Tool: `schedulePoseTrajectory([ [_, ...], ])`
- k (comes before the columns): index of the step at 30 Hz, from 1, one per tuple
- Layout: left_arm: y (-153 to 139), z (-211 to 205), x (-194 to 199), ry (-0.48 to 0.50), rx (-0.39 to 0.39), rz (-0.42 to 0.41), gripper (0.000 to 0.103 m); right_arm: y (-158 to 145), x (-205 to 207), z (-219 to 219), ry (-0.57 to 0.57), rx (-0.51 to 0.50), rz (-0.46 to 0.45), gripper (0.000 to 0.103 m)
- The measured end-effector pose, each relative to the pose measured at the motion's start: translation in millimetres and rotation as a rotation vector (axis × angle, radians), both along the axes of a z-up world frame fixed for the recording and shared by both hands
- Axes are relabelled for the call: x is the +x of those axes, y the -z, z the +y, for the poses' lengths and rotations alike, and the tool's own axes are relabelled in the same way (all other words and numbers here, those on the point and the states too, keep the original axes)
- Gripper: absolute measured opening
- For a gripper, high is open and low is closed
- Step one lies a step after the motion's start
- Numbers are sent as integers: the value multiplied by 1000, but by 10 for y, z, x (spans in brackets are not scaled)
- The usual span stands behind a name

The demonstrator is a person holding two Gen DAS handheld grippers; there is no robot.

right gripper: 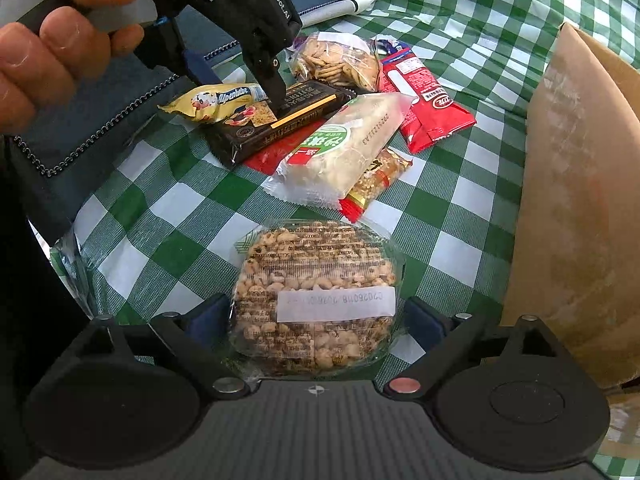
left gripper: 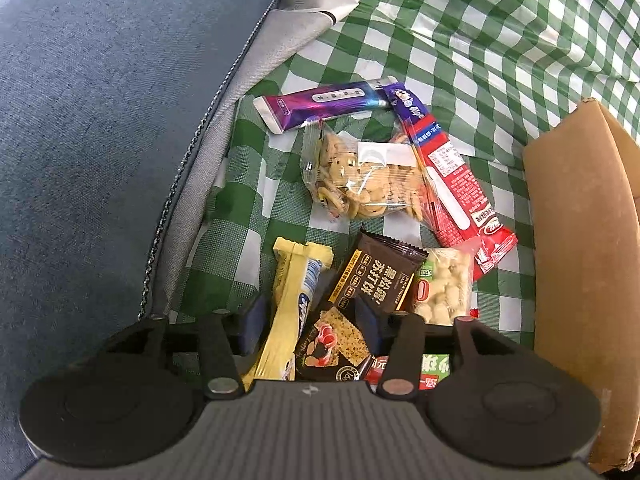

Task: Organize snacks
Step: 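Close the left tool on the yellow bar while the right tool grips the peanut bag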

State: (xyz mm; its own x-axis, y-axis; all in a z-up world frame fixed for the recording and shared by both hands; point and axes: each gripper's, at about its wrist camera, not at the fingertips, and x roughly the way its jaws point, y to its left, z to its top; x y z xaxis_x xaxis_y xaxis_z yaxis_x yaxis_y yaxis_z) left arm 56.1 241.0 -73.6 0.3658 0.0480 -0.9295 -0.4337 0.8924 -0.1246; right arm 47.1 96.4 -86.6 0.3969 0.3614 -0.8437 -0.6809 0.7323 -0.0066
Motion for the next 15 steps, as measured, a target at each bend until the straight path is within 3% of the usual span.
schedulePoseTrajectory([
  [1,11,-7,1,5,0,4,36,17,-1,-6,0,0,-1,94],
  [3,35,-14,13,17,2,11,32,43,-22,-48,2,-3,0,94],
  [12,60,23,10,-15,3,21,32,226,20,-158,-3,-13,-1,92],
  [13,50,29,2,-19,2,15,18,229,13,-165,-4,-12,-2,90],
  [15,25,31,-6,-10,-6,0,13,235,-13,-183,-3,-11,-4,86],
])
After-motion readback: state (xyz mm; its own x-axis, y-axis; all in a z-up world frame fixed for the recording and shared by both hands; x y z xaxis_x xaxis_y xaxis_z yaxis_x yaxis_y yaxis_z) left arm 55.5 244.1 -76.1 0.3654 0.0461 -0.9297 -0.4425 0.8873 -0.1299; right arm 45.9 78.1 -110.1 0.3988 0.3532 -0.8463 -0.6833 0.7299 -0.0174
